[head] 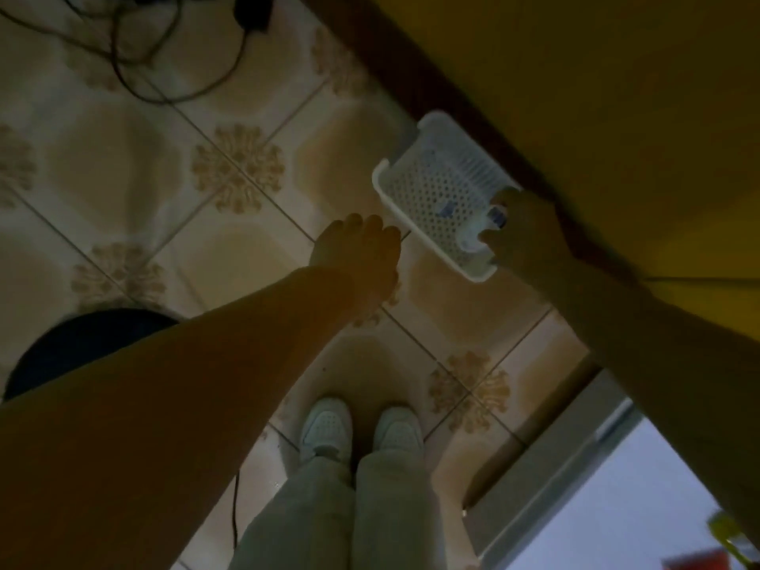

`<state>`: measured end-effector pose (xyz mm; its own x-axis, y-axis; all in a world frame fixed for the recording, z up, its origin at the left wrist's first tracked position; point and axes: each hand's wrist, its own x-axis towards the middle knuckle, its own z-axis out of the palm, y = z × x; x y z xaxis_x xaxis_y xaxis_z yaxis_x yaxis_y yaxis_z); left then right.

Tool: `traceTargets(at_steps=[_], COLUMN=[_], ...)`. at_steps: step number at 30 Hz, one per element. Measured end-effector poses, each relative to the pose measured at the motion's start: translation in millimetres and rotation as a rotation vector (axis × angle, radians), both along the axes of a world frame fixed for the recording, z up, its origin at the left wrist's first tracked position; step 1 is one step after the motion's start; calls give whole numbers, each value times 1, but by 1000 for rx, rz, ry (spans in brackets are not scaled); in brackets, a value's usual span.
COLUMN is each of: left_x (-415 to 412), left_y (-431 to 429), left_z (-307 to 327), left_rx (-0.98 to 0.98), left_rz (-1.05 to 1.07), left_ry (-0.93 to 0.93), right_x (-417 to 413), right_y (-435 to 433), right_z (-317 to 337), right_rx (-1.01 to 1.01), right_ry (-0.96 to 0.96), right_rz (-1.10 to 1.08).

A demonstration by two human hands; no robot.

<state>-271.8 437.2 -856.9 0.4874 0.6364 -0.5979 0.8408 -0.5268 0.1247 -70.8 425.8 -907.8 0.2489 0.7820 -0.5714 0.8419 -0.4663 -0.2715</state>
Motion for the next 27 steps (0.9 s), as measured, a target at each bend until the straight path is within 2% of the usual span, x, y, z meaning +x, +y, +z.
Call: traceTargets(at_steps=[4,7,11,14,17,20,27], left_x=[8,11,13,14,9,-1,-28], left_y=[-11,-16,-18,-16,-13,1,41], left_z=[-66,-89,-99,-87,-50,11,217], left_rx=[-40,-37,-29,-24,-21,-5,149], left_rz=[-1,7,-12,-16,2,76,152], left_ry=[26,20,3,3,2,-7,-47], right_x=[5,3,4,5,1,-5,-24], right_y=[-7,-16,-25,-26,-20,-1,61], right_z=[-71,-99,-114,-99,-55,17,255], right_rx=[-32,-52,-77,-120,-122,-119,6], right_ry=[-65,-107,-79,-59,-88,-131,-141], right_rz=[16,54,34,69,118,233,393])
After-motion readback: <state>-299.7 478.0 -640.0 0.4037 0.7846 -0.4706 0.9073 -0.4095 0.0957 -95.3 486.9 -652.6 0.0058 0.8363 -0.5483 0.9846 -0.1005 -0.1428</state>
